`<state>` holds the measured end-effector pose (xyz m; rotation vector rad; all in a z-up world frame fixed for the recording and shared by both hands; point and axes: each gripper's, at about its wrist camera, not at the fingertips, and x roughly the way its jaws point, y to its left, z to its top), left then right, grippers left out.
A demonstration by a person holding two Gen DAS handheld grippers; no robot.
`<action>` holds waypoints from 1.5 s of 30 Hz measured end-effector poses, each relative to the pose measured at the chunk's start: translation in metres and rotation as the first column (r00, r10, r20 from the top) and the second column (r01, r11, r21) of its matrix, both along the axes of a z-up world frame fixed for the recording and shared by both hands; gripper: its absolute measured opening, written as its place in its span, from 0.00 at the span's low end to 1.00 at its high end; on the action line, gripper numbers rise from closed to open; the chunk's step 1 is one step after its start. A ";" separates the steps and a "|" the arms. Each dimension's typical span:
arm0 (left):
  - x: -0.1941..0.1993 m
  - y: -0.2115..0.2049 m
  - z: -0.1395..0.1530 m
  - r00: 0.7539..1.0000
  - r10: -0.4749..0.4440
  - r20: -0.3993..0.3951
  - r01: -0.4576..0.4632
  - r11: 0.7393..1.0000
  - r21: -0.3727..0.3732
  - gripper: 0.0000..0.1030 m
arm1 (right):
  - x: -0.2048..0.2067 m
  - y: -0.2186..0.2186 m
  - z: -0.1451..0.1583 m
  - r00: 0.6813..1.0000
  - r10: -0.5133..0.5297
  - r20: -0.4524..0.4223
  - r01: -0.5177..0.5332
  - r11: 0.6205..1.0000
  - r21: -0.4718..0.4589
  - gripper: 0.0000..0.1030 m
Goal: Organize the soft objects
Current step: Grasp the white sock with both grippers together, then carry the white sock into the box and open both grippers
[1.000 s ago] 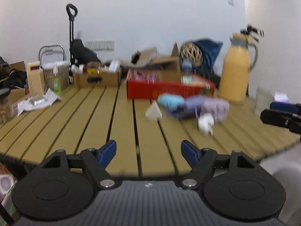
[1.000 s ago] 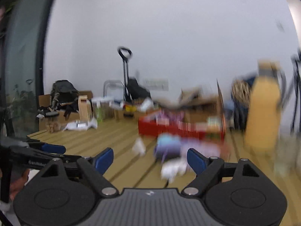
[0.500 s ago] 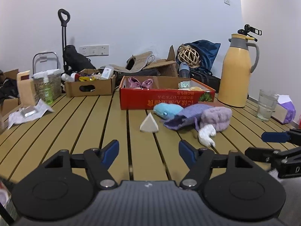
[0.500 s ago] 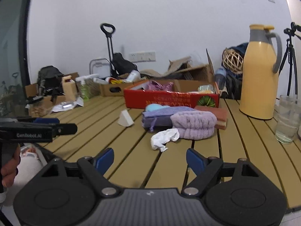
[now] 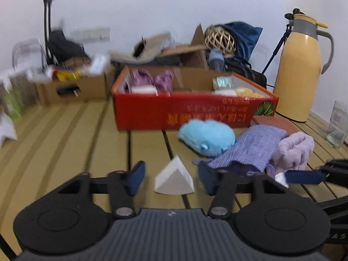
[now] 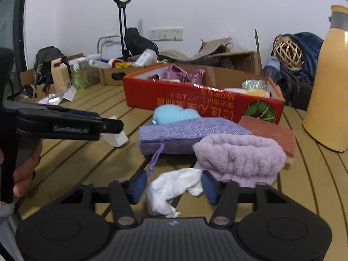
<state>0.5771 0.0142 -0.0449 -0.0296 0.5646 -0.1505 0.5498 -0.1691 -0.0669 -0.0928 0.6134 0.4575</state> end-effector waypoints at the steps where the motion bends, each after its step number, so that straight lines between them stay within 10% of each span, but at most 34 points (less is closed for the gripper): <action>1: 0.006 0.001 -0.004 0.999 -0.014 -0.042 0.014 1.000 -0.014 0.31 | 0.002 0.000 -0.003 1.000 0.004 -0.009 -0.004 1.000 0.012 0.43; 5: 0.008 0.006 -0.005 0.999 -0.013 -0.034 0.011 0.999 -0.051 0.28 | 0.007 -0.001 -0.007 0.998 0.040 -0.044 -0.038 0.998 0.056 0.15; 15: -0.004 0.009 0.007 1.000 0.016 0.010 -0.016 0.999 -0.031 0.26 | -0.001 -0.007 -0.004 0.995 0.074 -0.063 -0.067 0.993 0.099 0.14; 23: -0.026 0.040 0.082 0.987 -0.055 0.154 0.071 0.992 -0.103 0.27 | -0.023 -0.038 0.077 0.976 0.216 0.013 -0.214 0.953 0.216 0.14; 31: 0.100 0.032 0.113 0.995 -0.067 0.072 0.072 0.995 -0.070 0.29 | 0.110 0.000 0.131 0.971 0.233 0.056 -0.240 0.956 0.170 0.15; 42: 0.228 0.062 0.063 0.989 0.003 -0.145 -0.010 0.999 -0.050 0.43 | 0.294 0.090 0.043 0.947 0.202 -0.251 -0.186 0.979 0.089 0.21; 45: 0.225 0.067 0.067 0.992 -0.013 -0.125 0.005 0.998 -0.062 0.42 | 0.295 0.105 0.038 0.941 0.238 -0.242 -0.226 0.971 0.079 0.44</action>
